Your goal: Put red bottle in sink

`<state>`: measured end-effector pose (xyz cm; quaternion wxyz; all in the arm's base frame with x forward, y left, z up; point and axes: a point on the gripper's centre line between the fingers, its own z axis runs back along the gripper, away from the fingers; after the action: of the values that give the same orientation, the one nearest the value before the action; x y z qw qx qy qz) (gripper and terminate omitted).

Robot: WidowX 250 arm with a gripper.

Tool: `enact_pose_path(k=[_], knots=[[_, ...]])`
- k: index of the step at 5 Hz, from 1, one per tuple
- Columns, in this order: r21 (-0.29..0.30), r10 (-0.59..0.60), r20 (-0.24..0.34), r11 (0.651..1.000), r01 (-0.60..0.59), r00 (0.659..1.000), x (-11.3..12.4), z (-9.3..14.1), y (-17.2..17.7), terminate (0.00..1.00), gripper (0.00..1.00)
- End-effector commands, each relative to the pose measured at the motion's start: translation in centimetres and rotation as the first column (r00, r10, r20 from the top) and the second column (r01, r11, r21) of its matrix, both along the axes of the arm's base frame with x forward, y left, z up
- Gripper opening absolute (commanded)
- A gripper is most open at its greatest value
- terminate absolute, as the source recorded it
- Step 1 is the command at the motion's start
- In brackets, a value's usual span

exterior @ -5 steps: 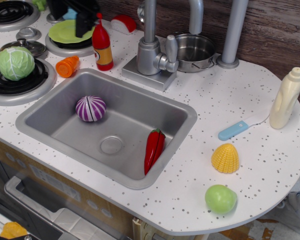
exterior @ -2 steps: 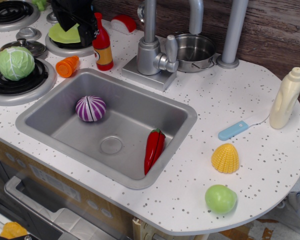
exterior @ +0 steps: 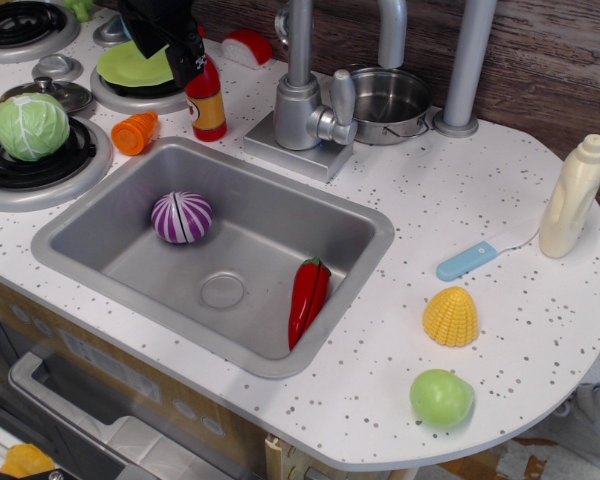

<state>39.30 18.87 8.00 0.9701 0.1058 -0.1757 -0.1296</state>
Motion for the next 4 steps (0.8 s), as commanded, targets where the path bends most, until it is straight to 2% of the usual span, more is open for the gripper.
enact_pose_path(k=[1, 3, 4], knots=[[-0.030, -0.066, 0.068, 0.997, 0.068, 0.995, 1.7, 1.5, -1.0, 0.00, 1.00], [-0.047, -0.117, 0.107, 0.991, 0.123, 0.987, 2.4, 2.1, -3.2, 0.00, 1.00], [-0.045, -0.119, 0.102, 0.991, 0.124, 0.988, 2.4, 2.3, -3.3, 0.00, 0.00]])
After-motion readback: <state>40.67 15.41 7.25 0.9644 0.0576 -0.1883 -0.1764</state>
